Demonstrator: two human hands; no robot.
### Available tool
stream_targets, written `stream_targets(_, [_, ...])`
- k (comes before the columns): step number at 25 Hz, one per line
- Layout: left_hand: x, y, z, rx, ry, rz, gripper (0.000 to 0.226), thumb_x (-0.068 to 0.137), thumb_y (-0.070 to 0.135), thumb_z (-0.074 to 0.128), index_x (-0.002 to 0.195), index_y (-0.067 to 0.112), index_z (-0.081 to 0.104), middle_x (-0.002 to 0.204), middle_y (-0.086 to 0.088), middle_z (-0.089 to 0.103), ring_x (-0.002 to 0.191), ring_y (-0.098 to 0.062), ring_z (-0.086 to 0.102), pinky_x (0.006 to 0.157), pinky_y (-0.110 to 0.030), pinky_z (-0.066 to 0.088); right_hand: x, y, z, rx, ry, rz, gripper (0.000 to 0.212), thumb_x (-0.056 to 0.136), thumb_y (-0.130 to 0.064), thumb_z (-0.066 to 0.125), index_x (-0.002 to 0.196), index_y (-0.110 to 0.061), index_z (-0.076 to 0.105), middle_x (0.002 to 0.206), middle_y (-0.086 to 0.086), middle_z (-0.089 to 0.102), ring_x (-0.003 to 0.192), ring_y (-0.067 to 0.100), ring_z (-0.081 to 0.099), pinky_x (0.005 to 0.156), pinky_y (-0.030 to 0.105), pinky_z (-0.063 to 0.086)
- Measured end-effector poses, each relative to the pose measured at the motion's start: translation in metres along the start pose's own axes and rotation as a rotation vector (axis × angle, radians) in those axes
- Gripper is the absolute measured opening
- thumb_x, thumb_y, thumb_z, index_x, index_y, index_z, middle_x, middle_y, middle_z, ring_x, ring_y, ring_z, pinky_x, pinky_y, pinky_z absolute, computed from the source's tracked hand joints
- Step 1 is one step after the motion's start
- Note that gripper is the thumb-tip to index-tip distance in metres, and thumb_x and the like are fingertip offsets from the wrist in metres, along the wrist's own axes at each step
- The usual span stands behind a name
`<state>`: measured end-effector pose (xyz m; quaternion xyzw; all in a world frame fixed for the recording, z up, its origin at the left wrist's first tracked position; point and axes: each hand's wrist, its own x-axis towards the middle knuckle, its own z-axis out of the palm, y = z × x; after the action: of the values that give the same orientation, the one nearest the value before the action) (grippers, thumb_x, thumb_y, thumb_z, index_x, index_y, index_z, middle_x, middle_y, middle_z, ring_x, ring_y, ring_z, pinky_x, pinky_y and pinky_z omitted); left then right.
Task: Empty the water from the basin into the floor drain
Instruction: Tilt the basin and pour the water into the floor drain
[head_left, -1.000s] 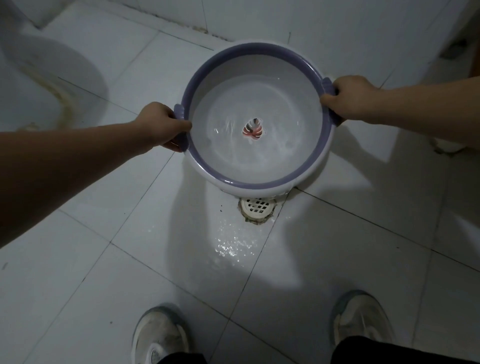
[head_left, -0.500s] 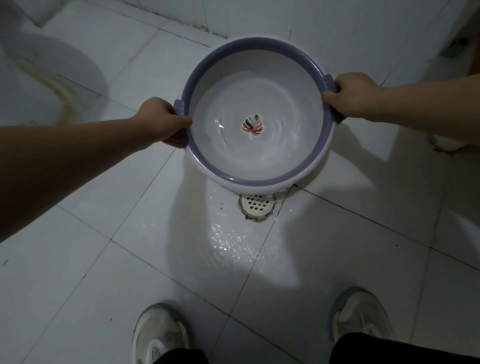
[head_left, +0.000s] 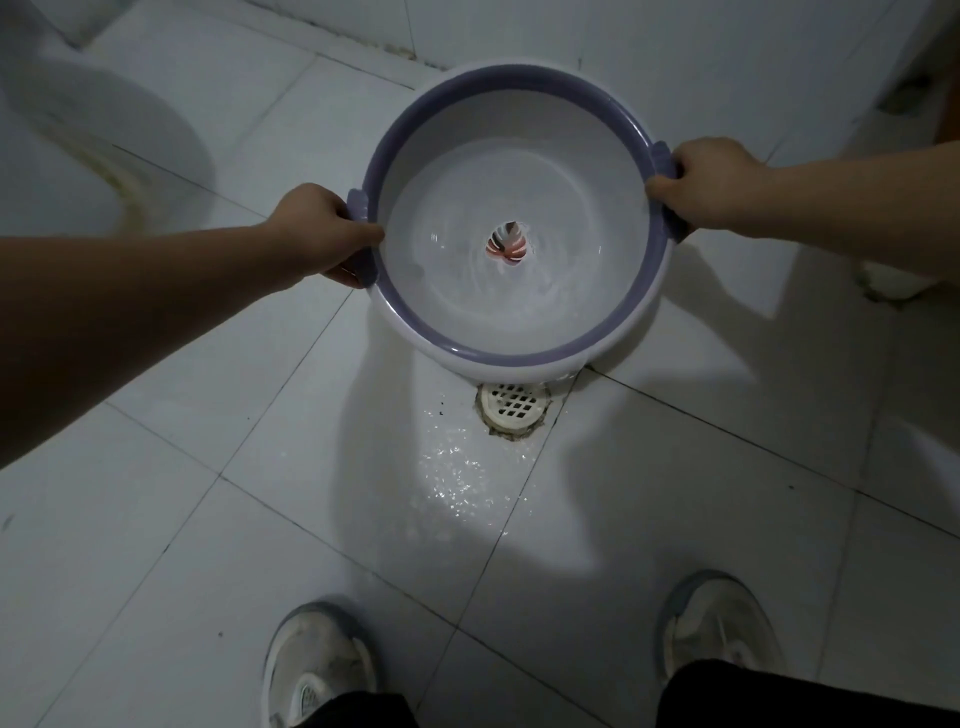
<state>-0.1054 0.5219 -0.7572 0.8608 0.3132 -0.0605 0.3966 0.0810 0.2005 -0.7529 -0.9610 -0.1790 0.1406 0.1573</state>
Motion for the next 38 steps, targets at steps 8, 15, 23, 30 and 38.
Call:
stream_targets(8, [-0.003, 0.005, -0.002, 0.004, 0.002, 0.013, 0.011, 0.089, 0.018, 0.068, 0.087, 0.009, 0.063, 0.077, -0.008, 0.071, 0.053, -0.015, 0.072, 0.042, -0.020, 0.055, 0.000, 0.003, -0.004, 0.020, 0.008, -0.005, 0.029, 0.091, -0.028, 0.048, 0.079, -0.005, 0.061, 0.058, 0.006, 0.057, 0.051, 0.016, 0.053, 0.046, 0.023, 0.035])
stream_targets(15, [-0.004, 0.008, -0.005, 0.005, 0.018, 0.008, 0.019, 0.089, 0.019, 0.068, 0.099, 0.003, 0.063, 0.081, -0.008, 0.070, 0.056, -0.016, 0.072, 0.041, -0.019, 0.054, -0.002, 0.002, -0.004, 0.026, 0.039, -0.007, 0.027, 0.091, -0.028, 0.049, 0.079, -0.006, 0.059, 0.055, 0.002, 0.053, 0.049, 0.012, 0.051, 0.044, 0.022, 0.031])
stream_targets(23, [-0.003, 0.006, -0.005, 0.022, 0.026, 0.021, 0.019, 0.089, 0.019, 0.068, 0.098, 0.004, 0.063, 0.080, -0.008, 0.070, 0.052, -0.014, 0.071, 0.042, -0.018, 0.054, -0.001, 0.004, -0.003, 0.009, 0.033, -0.008, 0.031, 0.093, -0.030, 0.049, 0.087, -0.002, 0.060, 0.071, 0.014, 0.059, 0.060, 0.027, 0.052, 0.055, 0.026, 0.035])
stream_targets(30, [-0.004, 0.004, -0.003, 0.006, 0.008, 0.009, 0.020, 0.088, 0.016, 0.067, 0.099, 0.001, 0.063, 0.080, -0.011, 0.071, 0.053, -0.016, 0.072, 0.043, -0.021, 0.056, -0.002, 0.005, 0.001, -0.010, 0.040, -0.018, 0.033, 0.092, -0.031, 0.049, 0.092, 0.000, 0.061, 0.083, 0.019, 0.059, 0.074, 0.030, 0.054, 0.066, 0.029, 0.036])
stream_targets(38, [-0.006, 0.003, 0.000, 0.011, -0.017, -0.035, 0.025, 0.088, 0.014, 0.067, 0.105, -0.005, 0.064, 0.081, -0.013, 0.071, 0.060, -0.022, 0.073, 0.052, -0.029, 0.061, -0.006, 0.006, 0.006, 0.028, 0.009, 0.009, 0.030, 0.093, -0.030, 0.048, 0.086, -0.003, 0.061, 0.063, 0.010, 0.057, 0.053, 0.018, 0.052, 0.048, 0.024, 0.034])
